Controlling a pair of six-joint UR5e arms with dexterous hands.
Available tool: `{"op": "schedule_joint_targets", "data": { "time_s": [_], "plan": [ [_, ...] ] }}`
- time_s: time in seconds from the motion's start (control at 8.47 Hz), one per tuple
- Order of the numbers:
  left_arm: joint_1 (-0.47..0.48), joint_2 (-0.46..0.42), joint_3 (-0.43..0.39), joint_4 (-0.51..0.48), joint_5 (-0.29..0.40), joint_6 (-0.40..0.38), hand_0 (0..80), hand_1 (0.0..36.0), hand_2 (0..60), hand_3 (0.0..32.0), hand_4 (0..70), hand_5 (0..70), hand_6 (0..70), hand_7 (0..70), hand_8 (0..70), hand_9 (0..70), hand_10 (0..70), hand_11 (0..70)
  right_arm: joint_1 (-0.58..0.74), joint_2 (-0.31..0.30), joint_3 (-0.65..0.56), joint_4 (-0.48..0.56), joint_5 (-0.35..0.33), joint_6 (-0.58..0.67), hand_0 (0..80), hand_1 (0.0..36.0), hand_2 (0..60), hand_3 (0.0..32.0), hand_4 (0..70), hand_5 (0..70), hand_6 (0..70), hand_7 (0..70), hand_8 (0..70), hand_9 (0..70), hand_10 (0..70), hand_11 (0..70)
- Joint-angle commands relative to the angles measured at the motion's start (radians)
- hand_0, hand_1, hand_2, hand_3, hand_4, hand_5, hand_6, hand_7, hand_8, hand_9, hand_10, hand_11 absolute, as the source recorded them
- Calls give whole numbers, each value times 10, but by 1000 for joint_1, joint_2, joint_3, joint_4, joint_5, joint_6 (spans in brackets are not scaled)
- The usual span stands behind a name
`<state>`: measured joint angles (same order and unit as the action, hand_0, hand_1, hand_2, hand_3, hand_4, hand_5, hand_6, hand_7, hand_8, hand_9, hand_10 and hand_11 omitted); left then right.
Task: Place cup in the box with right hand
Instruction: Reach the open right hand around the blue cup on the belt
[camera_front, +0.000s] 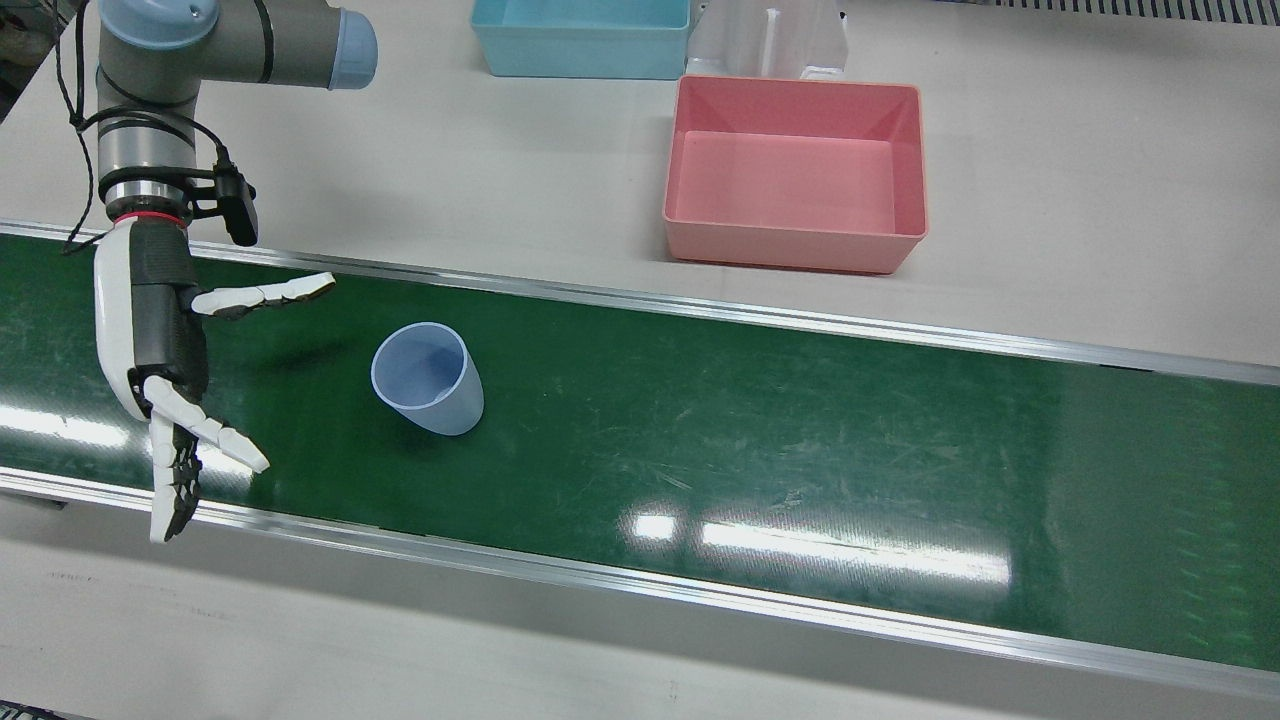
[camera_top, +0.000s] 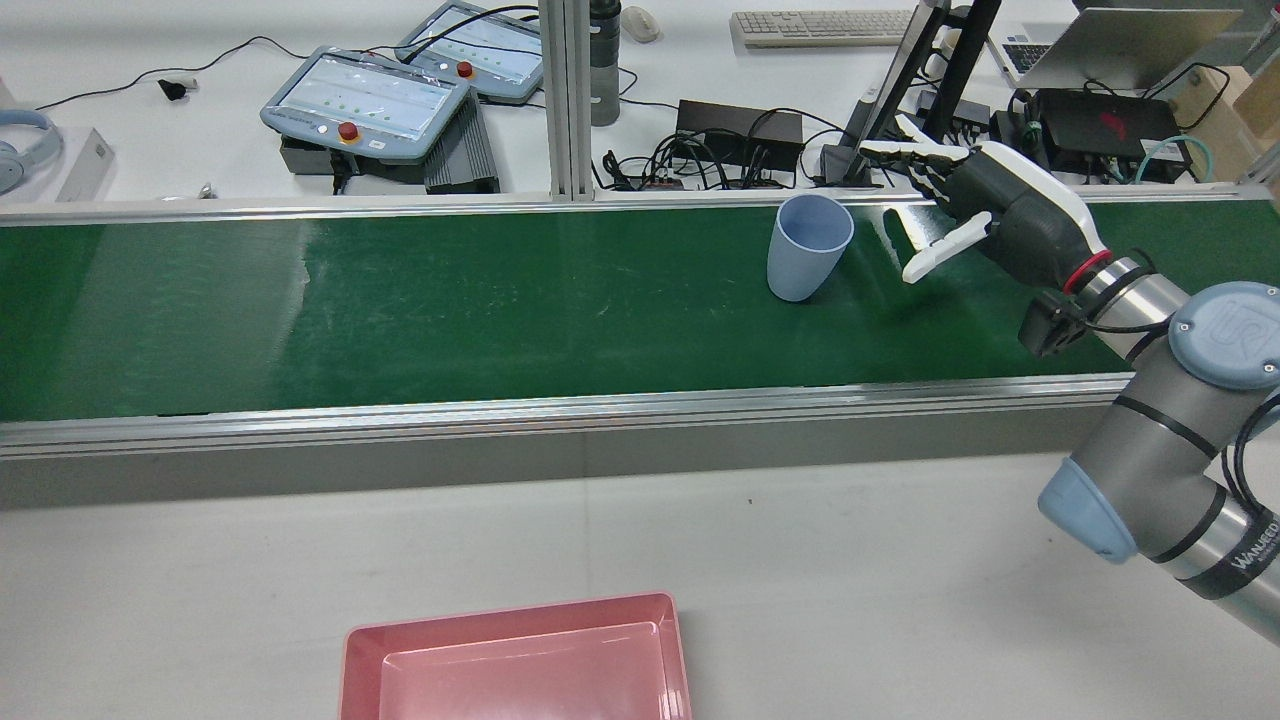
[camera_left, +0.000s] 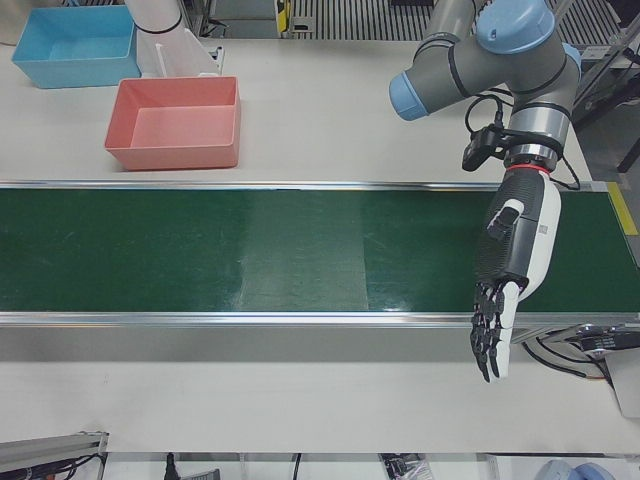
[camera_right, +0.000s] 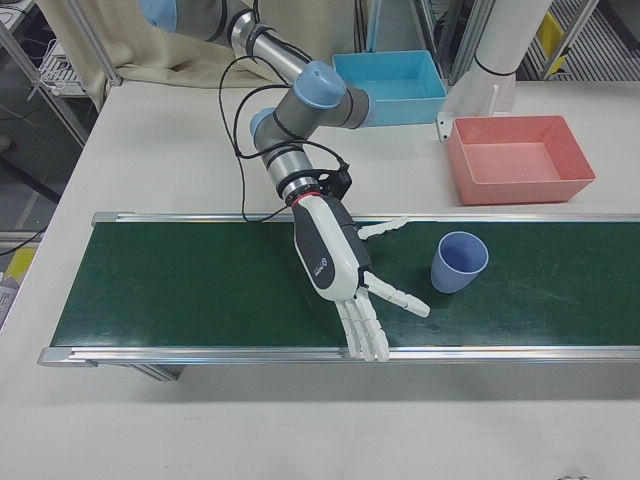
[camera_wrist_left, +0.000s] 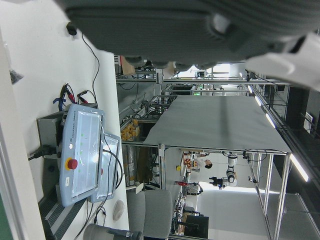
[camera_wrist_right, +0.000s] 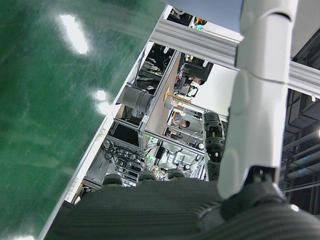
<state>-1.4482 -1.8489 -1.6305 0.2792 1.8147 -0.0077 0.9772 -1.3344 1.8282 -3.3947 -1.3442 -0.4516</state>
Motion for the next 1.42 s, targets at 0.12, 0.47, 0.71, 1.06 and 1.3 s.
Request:
{"op": "schedule_joint_targets", "data": {
  "time_s": [0.12, 0.47, 0.71, 1.06, 1.3],
  "plan": [
    [0, 0, 0, 0, 0, 0, 0, 0, 0, 0, 0, 0, 0, 0, 0, 0, 0, 0, -15, -2, -1, -2, 2, -2, 517, 124, 0, 0, 46, 45, 27, 26, 19, 49, 5, 24],
    [0, 0, 0, 0, 0, 0, 0, 0, 0, 0, 0, 0, 0, 0, 0, 0, 0, 0, -37, 4, -1, 0, 4, -10, 479, 122, 0, 0, 47, 36, 34, 67, 29, 64, 13, 32],
    [0, 0, 0, 0, 0, 0, 0, 0, 0, 0, 0, 0, 0, 0, 0, 0, 0, 0, -54, 6, 3, 0, 4, -10, 484, 115, 0, 0, 70, 38, 37, 80, 33, 71, 16, 36],
    [0, 0, 0, 0, 0, 0, 0, 0, 0, 0, 0, 0, 0, 0, 0, 0, 0, 0, -68, 6, 16, 0, 4, -9, 482, 124, 0, 0, 61, 39, 38, 90, 34, 74, 16, 36],
    [0, 0, 1, 0, 0, 0, 0, 0, 0, 0, 0, 0, 0, 0, 0, 0, 0, 0, -68, 4, 29, 0, 4, -7, 491, 116, 0, 0, 63, 40, 39, 94, 32, 73, 15, 36]
  ]
}}
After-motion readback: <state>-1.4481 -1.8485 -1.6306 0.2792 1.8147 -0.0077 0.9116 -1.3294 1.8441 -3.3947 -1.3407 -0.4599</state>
